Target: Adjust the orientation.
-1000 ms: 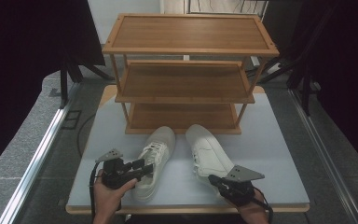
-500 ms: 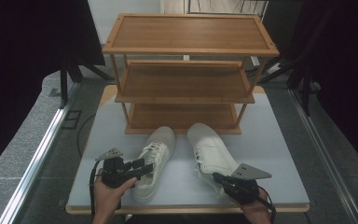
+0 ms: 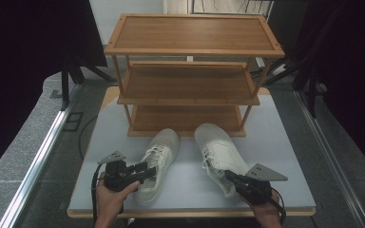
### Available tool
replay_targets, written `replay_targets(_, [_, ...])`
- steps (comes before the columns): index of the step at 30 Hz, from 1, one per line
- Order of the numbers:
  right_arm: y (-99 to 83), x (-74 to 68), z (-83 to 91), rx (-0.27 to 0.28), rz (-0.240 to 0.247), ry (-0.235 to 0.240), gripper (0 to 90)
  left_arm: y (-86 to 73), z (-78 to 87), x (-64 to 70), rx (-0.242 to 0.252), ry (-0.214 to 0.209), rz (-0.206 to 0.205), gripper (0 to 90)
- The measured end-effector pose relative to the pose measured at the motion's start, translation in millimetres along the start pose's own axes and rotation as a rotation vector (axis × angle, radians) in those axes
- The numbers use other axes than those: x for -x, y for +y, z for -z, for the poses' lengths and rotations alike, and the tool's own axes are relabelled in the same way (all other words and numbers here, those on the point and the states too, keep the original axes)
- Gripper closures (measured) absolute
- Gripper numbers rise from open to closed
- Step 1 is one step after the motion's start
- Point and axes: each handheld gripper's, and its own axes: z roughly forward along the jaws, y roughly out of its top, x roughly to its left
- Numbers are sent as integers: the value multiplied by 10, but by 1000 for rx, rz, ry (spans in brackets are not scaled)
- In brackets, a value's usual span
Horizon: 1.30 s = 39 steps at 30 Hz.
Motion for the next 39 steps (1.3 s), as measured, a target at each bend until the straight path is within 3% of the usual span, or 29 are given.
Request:
replay_targets(7, [6, 137, 51, 31, -19, -56, 894, -6, -2, -5, 0, -4, 5, 472])
replay_targets(10, [-16, 285, 91, 57, -58, -115, 895, -11, -12, 2, -1, -1, 4, 472])
replay_targets(17, [-64, 625, 147, 85, -195, -140, 871, -19, -42, -1, -11, -6, 5, 474])
replay_targets(18, [-75, 660, 142, 67, -198, -134, 813, -19, -42, -1, -11, -6, 5, 474])
replay_targets(19, [-93, 683, 132, 50, -186, -163, 827, -25, -60, 1, -19, -7, 5, 474])
replay_targets(20, [-93, 683, 132, 50, -186, -163, 827, -25, -60, 1, -19, -7, 5, 474])
replay_targets(21, [-116, 729, 144, 77, -202, -126, 836, -28, -70, 5, -22, -4, 4, 474])
replay_targets(23, [-111, 731, 144, 74, -210, -117, 832, -34, -85, 9, -29, -1, 1, 473])
replay_targets(24, [-98, 702, 140, 63, -180, -137, 814, -36, -87, 13, -30, 0, 2, 471])
replay_targets(26, [-79, 690, 171, 81, -170, -133, 812, -35, -84, 14, -30, 0, 2, 470])
replay_targets(29, [-38, 739, 278, 122, -178, -168, 820, -30, -64, 7, -24, -5, 4, 470])
replay_targets(32, [-61, 855, 382, 141, -216, -223, 856, -30, -63, 7, -23, -5, 4, 470])
replay_targets(34, [-86, 903, 399, 141, -232, -237, 866, -31, -65, 8, -23, -5, 4, 470])
replay_targets(36, [-186, 1026, 379, 106, -252, -283, 885, -33, -69, 6, -25, -3, 5, 471])
replay_targets(39, [-279, 1098, 276, 54, -265, -256, 890, -34, -70, 4, -27, -3, 4, 471])
